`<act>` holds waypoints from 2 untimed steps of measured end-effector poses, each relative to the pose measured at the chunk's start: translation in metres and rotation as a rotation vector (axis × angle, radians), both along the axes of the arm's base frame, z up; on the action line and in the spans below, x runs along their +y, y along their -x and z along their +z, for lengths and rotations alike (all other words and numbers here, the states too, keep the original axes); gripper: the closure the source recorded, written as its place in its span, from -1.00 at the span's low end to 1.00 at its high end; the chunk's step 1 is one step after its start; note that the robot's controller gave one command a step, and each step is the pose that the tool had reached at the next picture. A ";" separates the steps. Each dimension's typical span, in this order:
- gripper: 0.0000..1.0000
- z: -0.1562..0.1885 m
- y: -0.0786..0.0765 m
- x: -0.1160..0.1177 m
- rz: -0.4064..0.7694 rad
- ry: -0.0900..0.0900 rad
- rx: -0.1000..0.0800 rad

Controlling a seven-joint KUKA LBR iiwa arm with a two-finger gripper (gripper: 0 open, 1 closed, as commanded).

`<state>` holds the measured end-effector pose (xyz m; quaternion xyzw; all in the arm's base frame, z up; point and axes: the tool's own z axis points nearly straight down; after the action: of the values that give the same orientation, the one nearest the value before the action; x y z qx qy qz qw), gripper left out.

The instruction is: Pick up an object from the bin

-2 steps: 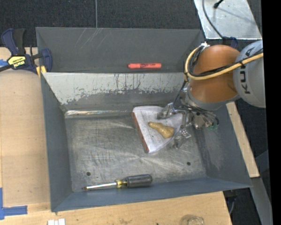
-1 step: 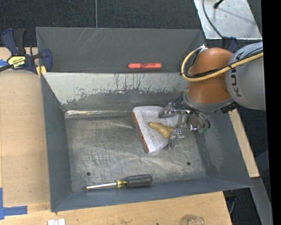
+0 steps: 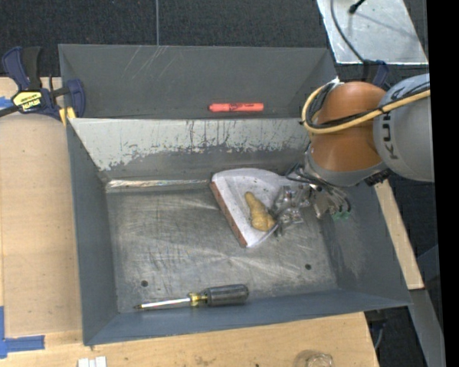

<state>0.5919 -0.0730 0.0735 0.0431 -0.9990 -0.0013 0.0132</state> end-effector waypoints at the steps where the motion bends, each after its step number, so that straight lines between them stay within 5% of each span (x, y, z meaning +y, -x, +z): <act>1: 1.00 0.000 0.000 0.000 0.000 0.000 0.000; 2: 1.00 0.003 0.001 0.000 0.000 0.000 0.000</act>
Offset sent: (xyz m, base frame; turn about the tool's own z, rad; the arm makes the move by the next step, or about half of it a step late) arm -0.0001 0.0000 0.0665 0.0000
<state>0.5908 -0.0729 0.0761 0.0430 -0.9990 -0.0013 0.0134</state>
